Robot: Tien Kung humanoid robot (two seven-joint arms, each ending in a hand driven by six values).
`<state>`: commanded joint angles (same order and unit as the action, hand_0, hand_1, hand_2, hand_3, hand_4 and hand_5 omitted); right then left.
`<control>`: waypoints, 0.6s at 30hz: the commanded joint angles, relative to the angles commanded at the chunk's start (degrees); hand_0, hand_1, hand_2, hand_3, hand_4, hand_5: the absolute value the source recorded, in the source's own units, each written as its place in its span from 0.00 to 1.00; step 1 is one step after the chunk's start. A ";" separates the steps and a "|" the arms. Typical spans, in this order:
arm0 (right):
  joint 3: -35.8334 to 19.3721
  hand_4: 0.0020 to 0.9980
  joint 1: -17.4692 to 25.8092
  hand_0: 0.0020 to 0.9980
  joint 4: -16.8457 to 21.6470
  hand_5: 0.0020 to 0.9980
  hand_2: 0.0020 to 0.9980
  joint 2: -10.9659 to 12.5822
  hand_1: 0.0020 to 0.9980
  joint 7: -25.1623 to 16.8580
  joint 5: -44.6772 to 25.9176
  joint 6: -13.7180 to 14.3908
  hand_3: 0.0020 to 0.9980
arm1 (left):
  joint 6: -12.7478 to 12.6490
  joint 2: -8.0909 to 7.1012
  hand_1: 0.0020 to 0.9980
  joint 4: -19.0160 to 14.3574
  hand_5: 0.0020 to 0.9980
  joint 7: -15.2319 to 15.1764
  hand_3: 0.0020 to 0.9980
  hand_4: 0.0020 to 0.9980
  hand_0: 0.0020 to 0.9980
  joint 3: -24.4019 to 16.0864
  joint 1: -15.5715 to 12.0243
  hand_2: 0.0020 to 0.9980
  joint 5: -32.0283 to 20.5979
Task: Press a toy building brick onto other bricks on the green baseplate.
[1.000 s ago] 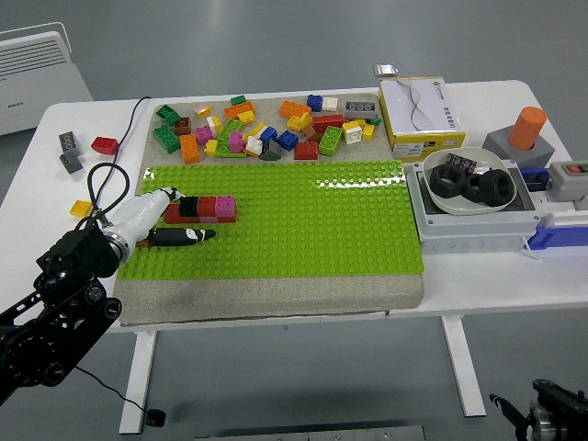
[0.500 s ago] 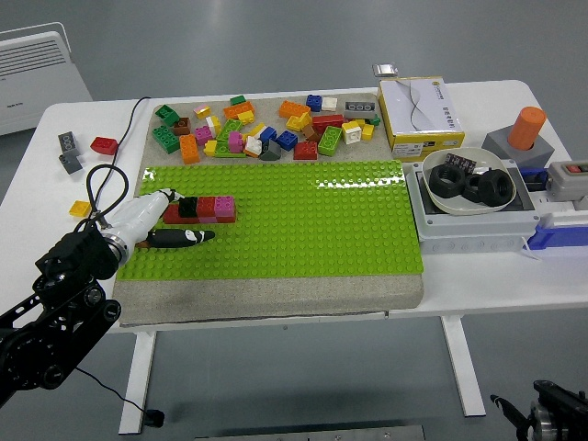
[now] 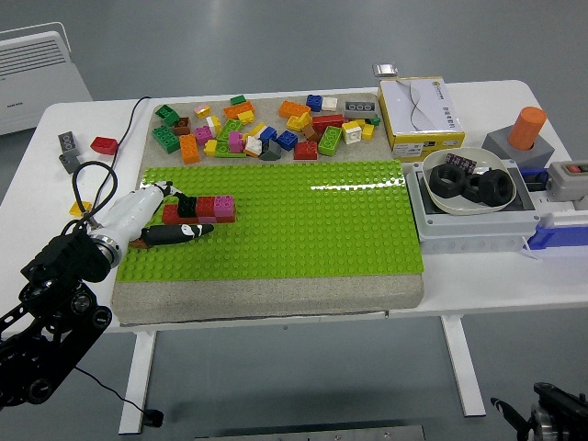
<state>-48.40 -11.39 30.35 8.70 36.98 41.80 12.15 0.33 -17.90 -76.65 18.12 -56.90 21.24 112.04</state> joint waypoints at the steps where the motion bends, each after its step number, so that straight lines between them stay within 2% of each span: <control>1: -0.05 1.00 0.04 0.58 0.00 1.00 0.67 -0.03 0.59 0.00 0.03 -0.02 0.83 | -0.55 -0.08 0.97 -0.25 0.69 -0.28 0.75 1.00 0.99 -0.30 -0.45 0.99 -0.16; 5: -0.55 1.00 -0.05 0.58 0.06 1.00 0.67 -0.09 0.59 0.00 0.79 -0.37 0.83 | -3.82 -0.31 0.97 -0.07 0.69 -2.48 0.75 1.00 0.99 -1.50 -2.34 0.99 -1.34; 6: -0.83 1.00 -0.18 0.58 0.15 1.00 0.67 -0.11 0.59 0.00 1.27 -0.52 0.83 | -4.93 -0.43 0.89 0.12 0.65 -3.32 0.84 1.00 0.95 -1.93 -3.12 0.90 -1.80; 11: -1.34 1.00 -0.54 0.58 0.40 1.00 0.67 -0.14 0.59 0.00 2.20 -0.80 0.83 | -8.59 -0.77 0.89 0.75 0.65 -6.48 0.84 1.00 0.95 -3.18 -6.09 0.90 -3.12; 12: -1.33 1.00 -0.58 0.58 0.39 1.00 0.67 -0.13 0.59 0.00 2.21 -0.81 0.83 | -9.12 -0.77 0.81 0.81 0.51 -7.00 0.88 0.96 0.89 -3.35 -6.51 0.83 -3.33; 17: -0.88 1.00 -0.80 0.58 0.14 1.00 0.67 -0.11 0.59 0.00 1.64 -0.78 0.83 | -11.66 -0.79 0.81 1.40 0.51 -9.41 0.88 0.96 0.89 -5.84 -8.04 0.83 -3.95; 18: -0.81 1.00 -0.83 0.58 0.09 1.00 0.67 -0.10 0.59 0.00 1.54 -0.79 0.83 | -12.14 -1.01 0.78 1.48 0.37 -9.94 0.95 0.89 0.86 -6.52 -8.20 0.81 -4.16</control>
<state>-49.21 -12.21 30.44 8.60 36.98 43.34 11.37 -11.82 -18.91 -75.17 8.18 -63.42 13.04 107.88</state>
